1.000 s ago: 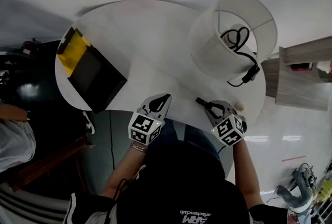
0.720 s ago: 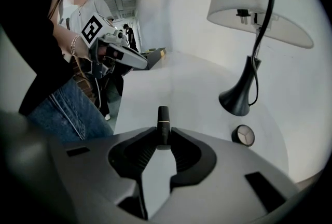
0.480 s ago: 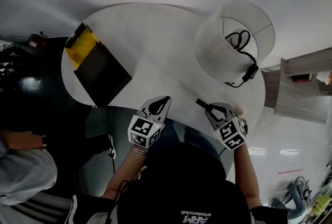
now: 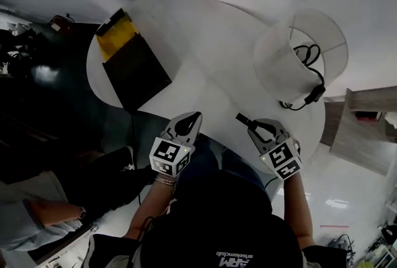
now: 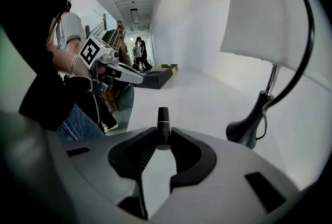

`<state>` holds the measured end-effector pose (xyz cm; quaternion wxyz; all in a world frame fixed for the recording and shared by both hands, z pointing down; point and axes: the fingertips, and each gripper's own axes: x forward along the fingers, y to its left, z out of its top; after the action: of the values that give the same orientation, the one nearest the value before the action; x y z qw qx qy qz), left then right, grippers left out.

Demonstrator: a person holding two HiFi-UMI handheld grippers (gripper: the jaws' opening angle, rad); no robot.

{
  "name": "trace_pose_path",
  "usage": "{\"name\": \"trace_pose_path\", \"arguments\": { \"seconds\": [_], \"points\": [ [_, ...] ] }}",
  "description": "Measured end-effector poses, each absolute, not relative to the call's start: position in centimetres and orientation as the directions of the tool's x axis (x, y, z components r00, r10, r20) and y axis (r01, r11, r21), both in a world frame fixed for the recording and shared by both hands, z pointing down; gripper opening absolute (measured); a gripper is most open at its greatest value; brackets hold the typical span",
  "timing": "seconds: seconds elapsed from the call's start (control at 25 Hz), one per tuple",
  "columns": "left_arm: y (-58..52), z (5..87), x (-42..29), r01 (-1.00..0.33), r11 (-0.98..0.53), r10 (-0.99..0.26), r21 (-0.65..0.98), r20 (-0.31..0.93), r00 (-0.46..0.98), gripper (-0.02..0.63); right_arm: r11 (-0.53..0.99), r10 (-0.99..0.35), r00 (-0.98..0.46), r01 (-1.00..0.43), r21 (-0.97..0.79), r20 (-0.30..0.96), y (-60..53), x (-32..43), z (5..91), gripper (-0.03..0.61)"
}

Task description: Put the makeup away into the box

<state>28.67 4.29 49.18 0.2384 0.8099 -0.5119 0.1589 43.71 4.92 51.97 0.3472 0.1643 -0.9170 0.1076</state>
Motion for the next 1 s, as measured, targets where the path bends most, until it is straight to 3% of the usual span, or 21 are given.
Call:
{"name": "trace_pose_path", "arguments": {
  "seconds": [0.48,1.0],
  "points": [
    [6.9,48.5,23.8,-0.955,-0.228,-0.822,0.190,0.488,0.293,0.017,0.961,-0.157,-0.797,-0.260,-0.097,0.583,4.9,37.9,48.4,0.101],
    [9.7,47.7,15.6,-0.971,-0.154,-0.863,0.185,0.453,0.223,0.017,0.971,-0.152,-0.814,-0.229,-0.069,0.561,6.1,30.3,46.4,0.101]
  ]
}}
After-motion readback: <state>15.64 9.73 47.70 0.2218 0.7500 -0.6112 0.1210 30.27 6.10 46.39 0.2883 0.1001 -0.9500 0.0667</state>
